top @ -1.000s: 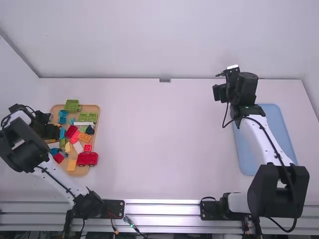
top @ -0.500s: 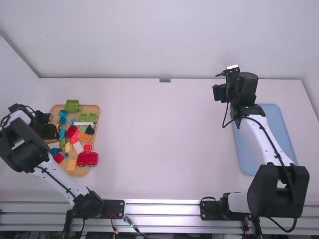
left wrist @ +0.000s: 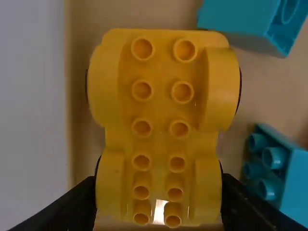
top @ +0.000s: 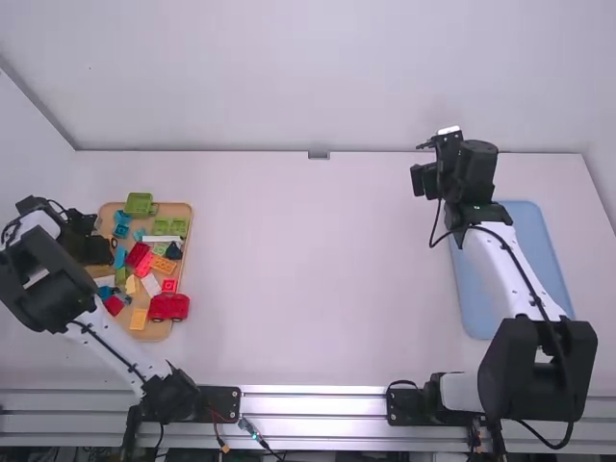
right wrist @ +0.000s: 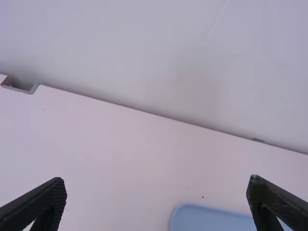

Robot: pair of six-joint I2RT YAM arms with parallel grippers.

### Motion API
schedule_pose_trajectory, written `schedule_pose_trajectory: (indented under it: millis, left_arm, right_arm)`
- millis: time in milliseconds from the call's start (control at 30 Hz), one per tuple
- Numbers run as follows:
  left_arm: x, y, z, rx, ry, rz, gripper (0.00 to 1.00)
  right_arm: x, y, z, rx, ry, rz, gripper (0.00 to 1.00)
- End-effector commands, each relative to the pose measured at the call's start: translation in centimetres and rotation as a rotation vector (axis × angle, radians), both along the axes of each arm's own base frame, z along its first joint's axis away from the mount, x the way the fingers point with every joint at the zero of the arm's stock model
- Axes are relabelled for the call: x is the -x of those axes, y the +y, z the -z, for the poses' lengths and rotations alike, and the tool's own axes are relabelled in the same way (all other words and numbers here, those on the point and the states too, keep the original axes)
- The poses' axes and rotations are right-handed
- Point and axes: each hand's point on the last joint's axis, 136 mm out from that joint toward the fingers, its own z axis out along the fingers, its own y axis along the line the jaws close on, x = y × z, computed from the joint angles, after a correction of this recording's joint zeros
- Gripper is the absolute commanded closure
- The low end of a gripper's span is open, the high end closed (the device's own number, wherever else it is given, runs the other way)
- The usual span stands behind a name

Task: Assemble lego blocks to make yellow taxi

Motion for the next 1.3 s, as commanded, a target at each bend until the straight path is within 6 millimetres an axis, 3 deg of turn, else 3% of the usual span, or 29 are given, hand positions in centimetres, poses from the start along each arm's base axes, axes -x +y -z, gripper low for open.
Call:
schedule_pose_trajectory:
  millis: [0,200,267,400,533,733,867,900,1067,1167,1267]
  left_arm:
    - [0.5,-0.7,1.2,0.019,0.023,-0.001,0.34]
    - [0.2,-0.7,1.7,0.005,0.009,0.003,0.37]
    - [0.2,-0.6,1.7,0.004,0.005,0.002,0.48]
    - [-0.1,-0.2,0.8,-0.002,0.008,-0.025,0.58]
    - [-0.1,0.0,-2.1,0.019,0.043,-0.052,0.76]
    - [-1.9,-1.7,-8.5,0.106,0.007,-0.066,0.87]
    - [-3.1,-2.8,-11.2,0.091,-0.011,-0.060,0.94]
    - [-4.1,-4.1,-12.5,0.066,-0.036,-0.021,0.94]
    - [-7.5,-9.3,-15.6,-0.046,-0.130,0.128,0.96]
    - [-8.7,-14.6,-17.0,-0.125,-0.170,0.304,0.95]
    - [-8.9,-22.8,-17.0,-0.159,-0.175,0.631,0.91]
  right_arm:
    - [-0.6,-0.2,-1.2,-0.004,-0.022,0.007,0.01]
    - [-0.5,-0.2,-1.1,-0.003,-0.018,0.008,0.01]
    - [-0.5,-0.2,-1.1,-0.004,-0.019,0.007,0.01]
    - [-0.6,-0.1,-1.1,-0.004,-0.021,0.006,0.01]
    - [-0.6,-0.2,-1.2,-0.004,-0.021,0.007,0.01]
    - [-0.6,-0.1,-1.2,-0.003,-0.022,0.006,0.01]
    - [-0.6,-0.2,-1.2,-0.004,-0.021,0.008,0.01]
    - [-0.6,-0.2,-1.2,-0.004,-0.021,0.008,0.01]
    - [-0.6,-0.2,-1.1,-0.004,-0.021,0.008,0.01]
    - [-0.6,-0.1,-1.1,-0.003,-0.021,0.006,0.01]
    - [-0.6,-0.2,-1.2,-0.004,-0.022,0.008,0.01]
